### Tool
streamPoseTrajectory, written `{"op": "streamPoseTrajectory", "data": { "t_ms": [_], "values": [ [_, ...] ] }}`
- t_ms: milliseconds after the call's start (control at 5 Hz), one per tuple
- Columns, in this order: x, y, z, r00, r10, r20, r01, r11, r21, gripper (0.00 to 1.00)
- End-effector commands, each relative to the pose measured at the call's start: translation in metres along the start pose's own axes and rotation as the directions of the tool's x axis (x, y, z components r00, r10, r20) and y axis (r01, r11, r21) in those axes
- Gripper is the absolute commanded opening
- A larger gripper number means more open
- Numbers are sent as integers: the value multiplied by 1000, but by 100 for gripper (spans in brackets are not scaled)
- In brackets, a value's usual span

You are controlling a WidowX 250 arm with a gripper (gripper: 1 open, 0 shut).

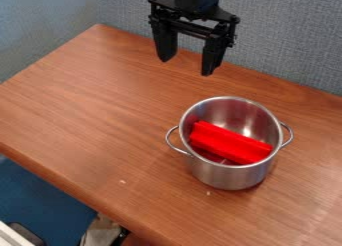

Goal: Move the red object from the metal pot to the table

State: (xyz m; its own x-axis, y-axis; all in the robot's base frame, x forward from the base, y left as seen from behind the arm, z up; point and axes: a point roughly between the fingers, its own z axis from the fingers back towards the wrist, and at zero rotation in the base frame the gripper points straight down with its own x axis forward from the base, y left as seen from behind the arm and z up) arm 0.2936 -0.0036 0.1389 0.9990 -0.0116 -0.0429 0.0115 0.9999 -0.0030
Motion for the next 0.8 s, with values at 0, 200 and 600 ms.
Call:
{"op": "streamPoseTrajectory", "data": {
  "t_ms": [0,200,600],
  "values": [
    [-8,16,9,1000,-11,-15,11,1000,7,100],
    [-15,31,19,999,-18,-27,19,1000,13,100],
    [0,21,-13,952,303,54,-298,951,-81,100]
  ]
}}
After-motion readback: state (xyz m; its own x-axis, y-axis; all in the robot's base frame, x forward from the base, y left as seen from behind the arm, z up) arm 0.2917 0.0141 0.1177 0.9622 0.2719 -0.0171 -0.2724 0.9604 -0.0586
